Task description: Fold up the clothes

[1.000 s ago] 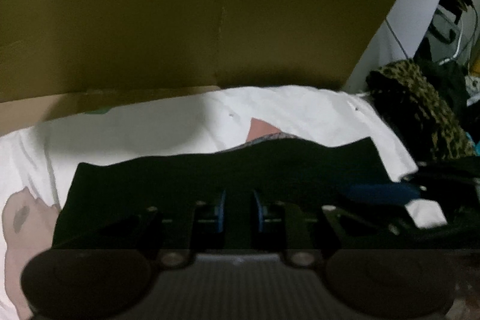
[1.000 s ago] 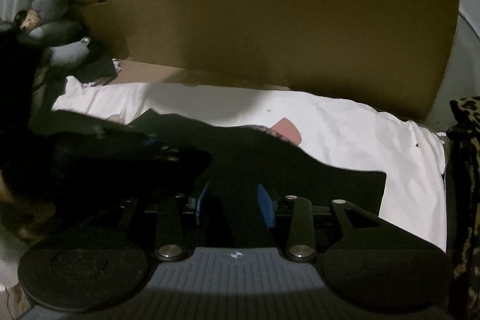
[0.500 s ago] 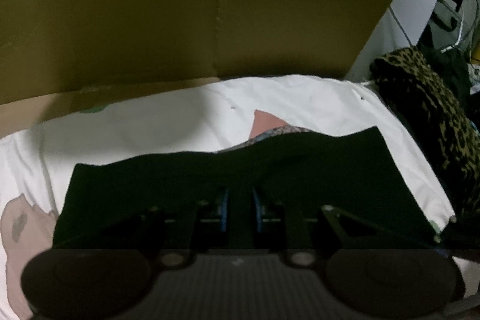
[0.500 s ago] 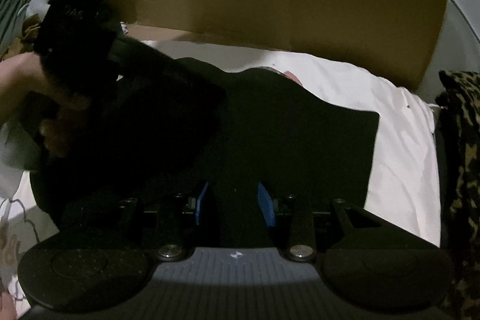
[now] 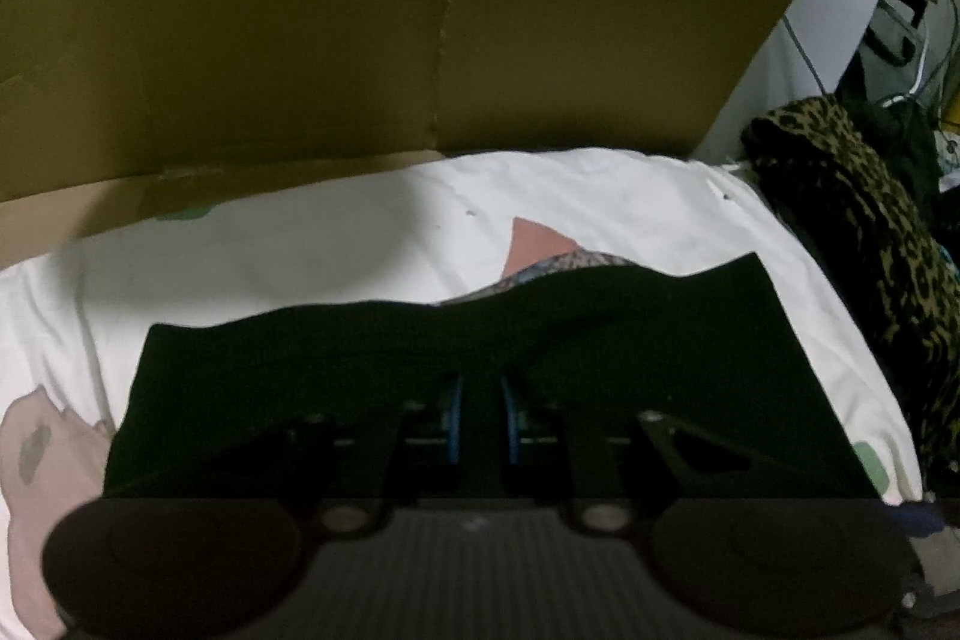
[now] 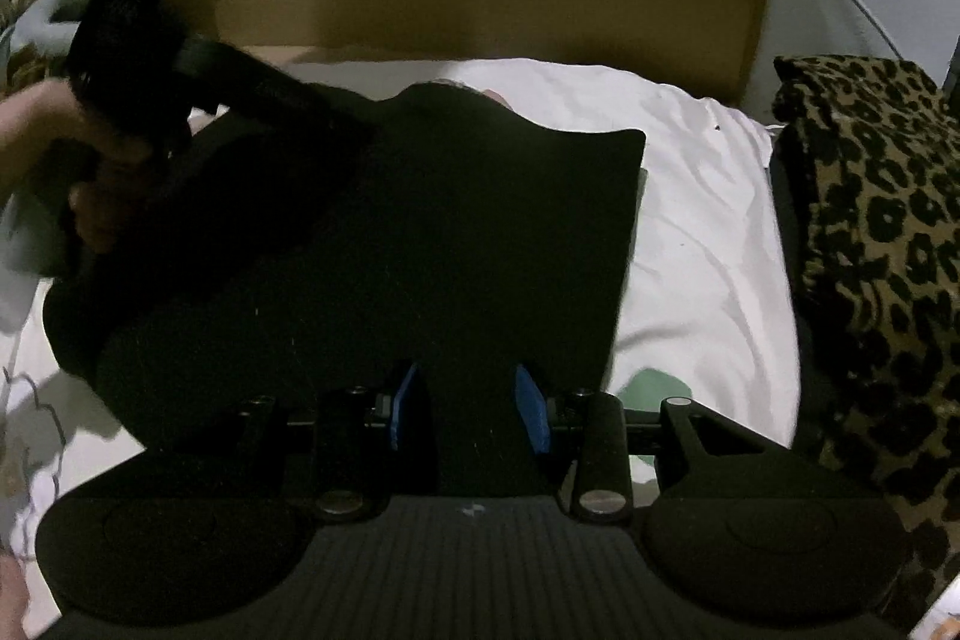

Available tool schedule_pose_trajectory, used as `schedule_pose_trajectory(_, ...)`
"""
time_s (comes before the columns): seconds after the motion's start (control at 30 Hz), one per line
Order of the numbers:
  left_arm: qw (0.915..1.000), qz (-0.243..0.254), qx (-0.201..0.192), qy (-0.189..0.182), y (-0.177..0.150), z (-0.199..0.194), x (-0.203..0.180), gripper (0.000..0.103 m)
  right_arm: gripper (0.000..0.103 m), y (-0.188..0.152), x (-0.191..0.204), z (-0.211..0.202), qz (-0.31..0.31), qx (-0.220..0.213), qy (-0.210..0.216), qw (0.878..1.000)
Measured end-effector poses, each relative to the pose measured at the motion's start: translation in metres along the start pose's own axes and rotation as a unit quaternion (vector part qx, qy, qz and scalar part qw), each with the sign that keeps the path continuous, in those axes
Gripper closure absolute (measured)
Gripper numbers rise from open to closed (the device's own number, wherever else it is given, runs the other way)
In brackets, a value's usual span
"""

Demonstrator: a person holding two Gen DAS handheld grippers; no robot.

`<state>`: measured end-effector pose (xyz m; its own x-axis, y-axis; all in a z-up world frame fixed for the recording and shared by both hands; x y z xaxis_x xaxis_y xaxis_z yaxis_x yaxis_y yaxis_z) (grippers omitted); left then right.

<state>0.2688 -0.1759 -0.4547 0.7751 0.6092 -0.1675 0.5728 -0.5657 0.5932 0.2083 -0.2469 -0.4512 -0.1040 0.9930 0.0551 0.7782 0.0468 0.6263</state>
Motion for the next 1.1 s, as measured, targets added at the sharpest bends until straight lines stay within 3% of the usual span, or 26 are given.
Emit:
schedule_pose_trajectory(0.23,1.0000,0.003,-0.004,0.001,-0.001,0.000,0.001,0.088,0.056,-0.016,-0.008,0.012,0.008,-0.016,0.003,1.000)
schedule_pose_trajectory(0.27,1.0000,0.001,-0.004,0.001,-0.001,0.001,0.002,0.089,0.053,-0.016,-0.009,0.013,0.010,-0.018,0.002,1.000)
schedule_pose_trajectory(0.3,1.0000,-0.003,-0.004,0.001,0.000,0.000,0.002,0.090,0.043,-0.016,-0.011,0.014,0.014,-0.019,0.000,1.000)
schedule_pose_trajectory(0.4,0.9999,-0.012,-0.005,0.006,0.002,-0.002,0.001,0.090,0.037,-0.018,-0.017,0.015,0.028,-0.018,-0.009,0.999)
schedule_pose_trajectory(0.53,0.9994,-0.005,-0.019,0.027,0.005,-0.018,-0.004,0.091,0.041,-0.010,-0.018,0.008,0.042,-0.016,-0.012,0.999)
schedule_pose_trajectory(0.77,0.9985,-0.001,-0.040,0.038,0.004,-0.058,-0.005,0.091,0.054,0.005,-0.013,-0.028,0.046,-0.061,-0.015,0.997)
schedule_pose_trajectory(0.9,0.9989,-0.005,-0.038,0.027,-0.011,-0.077,-0.009,0.091,0.061,-0.001,-0.001,-0.039,0.038,-0.059,-0.001,0.998)
schedule_pose_trajectory(1.1,0.9989,0.025,-0.022,0.032,-0.048,-0.098,-0.020,0.091,0.061,-0.016,0.010,-0.035,0.024,-0.041,0.001,0.999)
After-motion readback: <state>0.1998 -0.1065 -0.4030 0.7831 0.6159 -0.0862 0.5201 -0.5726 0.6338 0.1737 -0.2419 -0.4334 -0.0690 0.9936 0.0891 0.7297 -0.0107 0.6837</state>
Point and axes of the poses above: each gripper's, at about its wrist camera, not at the fingertips, and z roughly the way its jaws point, x to its left, y to its top, the point moved 8 cm from there along z, roughly the way its jaws point, and after that the axes turned 2 degrees about -y, right-handed, at the moved point
